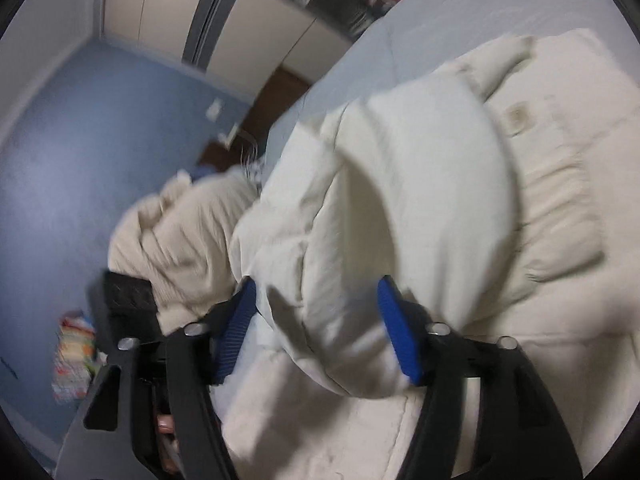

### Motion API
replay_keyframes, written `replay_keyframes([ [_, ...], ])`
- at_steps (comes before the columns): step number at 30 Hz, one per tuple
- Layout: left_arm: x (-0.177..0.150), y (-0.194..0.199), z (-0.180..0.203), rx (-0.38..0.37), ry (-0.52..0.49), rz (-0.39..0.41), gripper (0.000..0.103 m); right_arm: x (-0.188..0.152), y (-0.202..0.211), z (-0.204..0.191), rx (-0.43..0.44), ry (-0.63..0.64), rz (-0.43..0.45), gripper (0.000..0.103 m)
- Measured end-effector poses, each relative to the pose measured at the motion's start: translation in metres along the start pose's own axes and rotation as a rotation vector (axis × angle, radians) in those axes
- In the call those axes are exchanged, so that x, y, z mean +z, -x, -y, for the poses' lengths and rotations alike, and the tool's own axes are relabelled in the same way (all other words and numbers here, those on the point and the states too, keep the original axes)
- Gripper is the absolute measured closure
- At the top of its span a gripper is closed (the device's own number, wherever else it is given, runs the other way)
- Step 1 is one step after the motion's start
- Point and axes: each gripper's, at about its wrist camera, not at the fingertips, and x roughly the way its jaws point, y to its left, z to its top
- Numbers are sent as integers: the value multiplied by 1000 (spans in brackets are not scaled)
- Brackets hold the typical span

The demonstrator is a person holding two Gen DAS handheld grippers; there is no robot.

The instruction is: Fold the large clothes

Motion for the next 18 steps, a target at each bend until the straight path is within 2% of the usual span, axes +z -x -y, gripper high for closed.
replay_keyframes([
  [1,-1,1,-1,-1,0,-3,90,-2,-3,-6,-23,40,-4,93],
  [3,-5,4,-3,-3,0,0,92,-6,5,-19,-12,96,42,97],
  [7,-15,8,0,-36,-10,-5,94,-24,26,-45,-62,207,124,97],
  [11,-39,-8,-12,-2,14,-69,102,-43,15,-38,-162,277,73,96],
  [14,-60,-32,-34,66,62,-138,103,-52,1,-31,-233,314,48,94],
  [16,-67,-39,-40,81,67,-145,103,-54,-9,-25,-257,320,23,89],
  [18,-68,-34,-39,54,70,-110,103,-61,-9,-18,-264,327,18,88],
])
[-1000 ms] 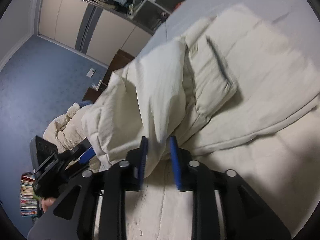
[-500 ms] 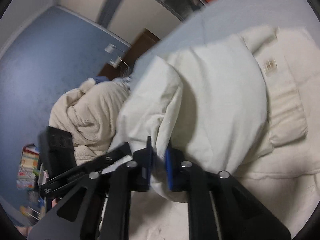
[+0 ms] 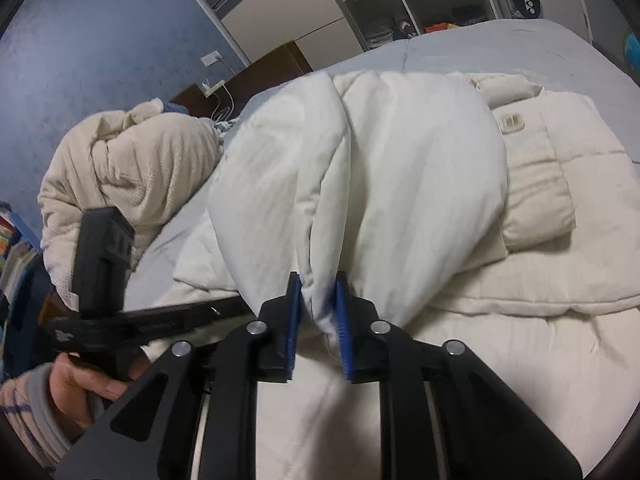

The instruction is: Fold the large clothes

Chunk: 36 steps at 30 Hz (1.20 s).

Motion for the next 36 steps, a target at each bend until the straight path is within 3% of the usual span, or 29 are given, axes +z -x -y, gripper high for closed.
replay_keyframes([
  [4,9,31,3,-54,35,127,102,-9,-2,12,2,-26,-23,87],
  [7,17,42,8,-81,41,166,99,-15,-13,16,-11,-44,-45,87],
  [12,20,18,18,-34,-1,85,97,-22,-12,16,-17,-56,-43,86],
  [16,4,6,6,0,17,22,94,-26,-3,12,-16,-57,-51,72],
  [19,-5,16,0,-9,39,10,89,-26,10,11,-9,-55,-59,60],
  [24,-19,52,-19,7,28,-5,57,-20,50,20,-4,-97,-70,50],
  [28,-37,99,-53,26,82,10,48,-21,91,40,-11,-140,-65,46],
  [36,-71,168,-100,97,164,20,35,-50,179,103,-117,-259,-90,44],
])
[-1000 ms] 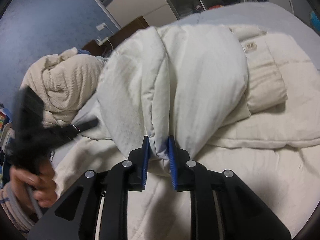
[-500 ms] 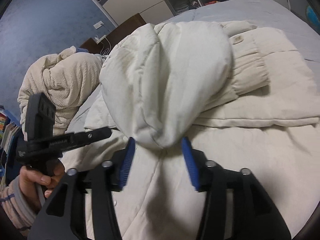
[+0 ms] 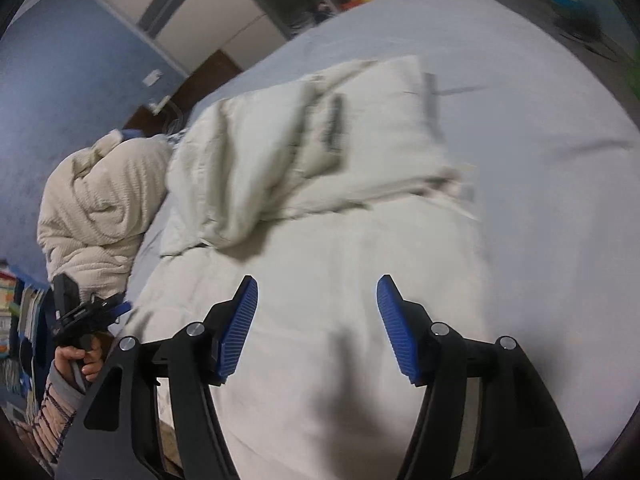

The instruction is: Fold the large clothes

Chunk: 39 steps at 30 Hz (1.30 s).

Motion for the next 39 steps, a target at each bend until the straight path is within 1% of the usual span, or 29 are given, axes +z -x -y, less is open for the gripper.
replay_keyframes([
  [2,-8,4,-3,16,12,-13,35,-6,12,21,-13,-56,-10,44],
  [5,-20,9,-10,27,13,-28,35,-18,25,41,-63,-79,-15,43],
  [7,-25,11,-12,33,14,-37,34,-25,25,50,-65,-103,-41,43],
  [8,-27,12,-11,42,13,-40,31,-30,24,53,-61,-112,-56,43],
  [9,-29,12,-10,56,10,-46,26,-35,23,53,-56,-113,-71,43],
  [14,-43,15,-6,80,-13,-88,25,-55,23,47,-23,-99,-110,43],
  [19,-53,21,4,104,-65,-95,25,-70,31,45,3,-84,-137,43],
  [21,-56,23,6,99,-71,-101,26,-75,34,45,10,-79,-147,43],
  [24,-60,25,15,98,-106,-116,29,-82,38,46,8,-69,-158,43],
  [29,-65,30,23,80,-124,-145,33,-90,45,61,26,-128,-158,43],
  [33,-74,35,24,48,-116,-171,34,-94,50,61,96,-165,-160,41],
  [36,-80,38,25,30,-109,-176,34,-95,57,54,236,-183,-155,42],
  [38,-81,38,26,19,-101,-178,34,-95,58,49,283,-183,-154,42],
  [39,-81,38,26,10,-97,-181,36,-95,58,47,302,-177,-152,44],
])
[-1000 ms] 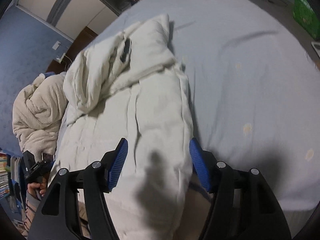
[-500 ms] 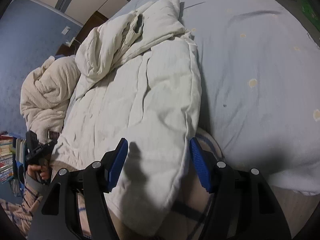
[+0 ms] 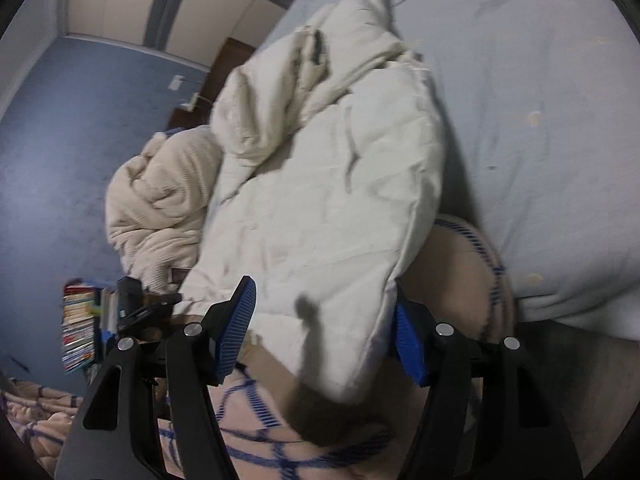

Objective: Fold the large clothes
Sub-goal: 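Grasp the jacket hem with both grippers and lift it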

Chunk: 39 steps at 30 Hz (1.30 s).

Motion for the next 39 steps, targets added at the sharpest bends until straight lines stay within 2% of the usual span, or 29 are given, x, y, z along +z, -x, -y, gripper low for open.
replay_keyframes([
  [1,0,0,1,-8,-2,-6,40,0,-1,-2,11,2,-2,44],
  [2,0,-1,1,-10,-9,-14,53,0,-2,-3,23,9,-5,51],
  [3,-1,-2,1,3,-15,-25,69,0,-3,-5,26,21,-10,63],
  [5,-2,-3,-1,8,-17,-34,75,-1,-6,-6,13,35,-25,76],
  [9,-5,-2,-4,-29,-6,-35,83,-4,-7,-4,22,47,-28,84],
  [12,-4,6,-6,-90,12,11,90,0,0,-5,82,20,13,89],
  [14,0,16,-6,-153,24,71,92,8,6,-8,166,-5,63,91],
  [16,6,22,-5,-178,29,108,93,16,6,-16,207,-5,81,91],
  [26,47,58,-5,-311,73,290,94,64,10,-50,317,28,189,92],
  [34,108,79,6,-367,35,397,94,126,13,-71,380,25,301,92],
  [39,146,84,5,-373,18,443,94,168,9,-71,404,6,366,92],
])
